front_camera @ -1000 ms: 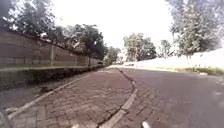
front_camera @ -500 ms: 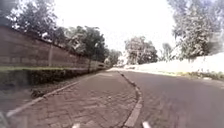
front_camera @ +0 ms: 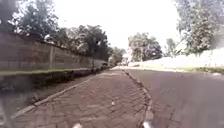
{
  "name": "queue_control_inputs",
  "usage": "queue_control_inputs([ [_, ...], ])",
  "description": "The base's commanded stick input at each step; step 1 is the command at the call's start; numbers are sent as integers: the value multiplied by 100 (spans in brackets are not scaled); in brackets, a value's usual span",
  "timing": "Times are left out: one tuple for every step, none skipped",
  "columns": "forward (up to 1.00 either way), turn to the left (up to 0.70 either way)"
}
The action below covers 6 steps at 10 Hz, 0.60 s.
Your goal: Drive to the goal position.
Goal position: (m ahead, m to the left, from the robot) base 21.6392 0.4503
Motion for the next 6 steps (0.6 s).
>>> queue_control_inputs([
  [70,0],
  [70,0],
  [70,0],
  [70,0],
  [70,0],
  [70,0],
])
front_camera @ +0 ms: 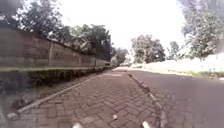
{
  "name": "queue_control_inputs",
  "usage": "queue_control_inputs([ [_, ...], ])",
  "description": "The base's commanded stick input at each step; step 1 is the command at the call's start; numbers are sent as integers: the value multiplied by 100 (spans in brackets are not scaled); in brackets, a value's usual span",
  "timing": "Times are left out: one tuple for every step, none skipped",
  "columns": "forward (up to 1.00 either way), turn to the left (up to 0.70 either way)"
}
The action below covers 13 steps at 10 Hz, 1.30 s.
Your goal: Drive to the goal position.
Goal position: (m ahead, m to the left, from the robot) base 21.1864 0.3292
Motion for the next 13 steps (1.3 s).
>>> queue_control_inputs([
  [70,0],
  [70,0],
  [70,0],
  [70,0],
  [70,0],
  [70,0],
  [70,-17],
  [70,-28],
  [70,-30],
  [70,-30],
  [70,-26],
  [70,-9],
  [70,0],
])
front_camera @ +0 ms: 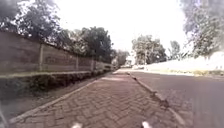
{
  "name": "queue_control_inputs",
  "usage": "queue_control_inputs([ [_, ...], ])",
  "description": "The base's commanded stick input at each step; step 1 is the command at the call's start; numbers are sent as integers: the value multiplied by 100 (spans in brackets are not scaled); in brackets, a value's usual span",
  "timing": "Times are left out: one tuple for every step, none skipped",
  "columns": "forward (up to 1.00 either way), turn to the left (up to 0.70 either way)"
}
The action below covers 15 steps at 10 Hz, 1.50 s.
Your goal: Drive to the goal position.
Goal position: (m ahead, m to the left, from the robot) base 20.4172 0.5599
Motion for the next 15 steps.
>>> queue_control_inputs([
  [70,0],
  [70,0],
  [70,0],
  [70,0],
  [70,0],
  [70,0],
  [70,0],
  [70,0],
  [70,0],
  [70,0],
  [70,0],
  [70,0],
  [70,0],
  [70,0],
  [70,0],
])
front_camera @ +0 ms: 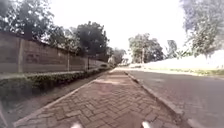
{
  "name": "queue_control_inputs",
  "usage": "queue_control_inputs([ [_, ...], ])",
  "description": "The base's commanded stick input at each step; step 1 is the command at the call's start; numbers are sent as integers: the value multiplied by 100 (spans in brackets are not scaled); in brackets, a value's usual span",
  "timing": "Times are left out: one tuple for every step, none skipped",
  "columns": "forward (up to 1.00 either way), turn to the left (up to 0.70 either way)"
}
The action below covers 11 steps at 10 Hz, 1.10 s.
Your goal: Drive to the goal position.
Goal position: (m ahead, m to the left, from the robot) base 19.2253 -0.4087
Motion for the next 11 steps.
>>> queue_control_inputs([
  [70,0],
  [70,0],
  [70,0],
  [70,0],
  [70,0],
  [70,0],
  [70,0],
  [70,0],
  [70,-15],
  [70,-27],
  [70,-32],
])
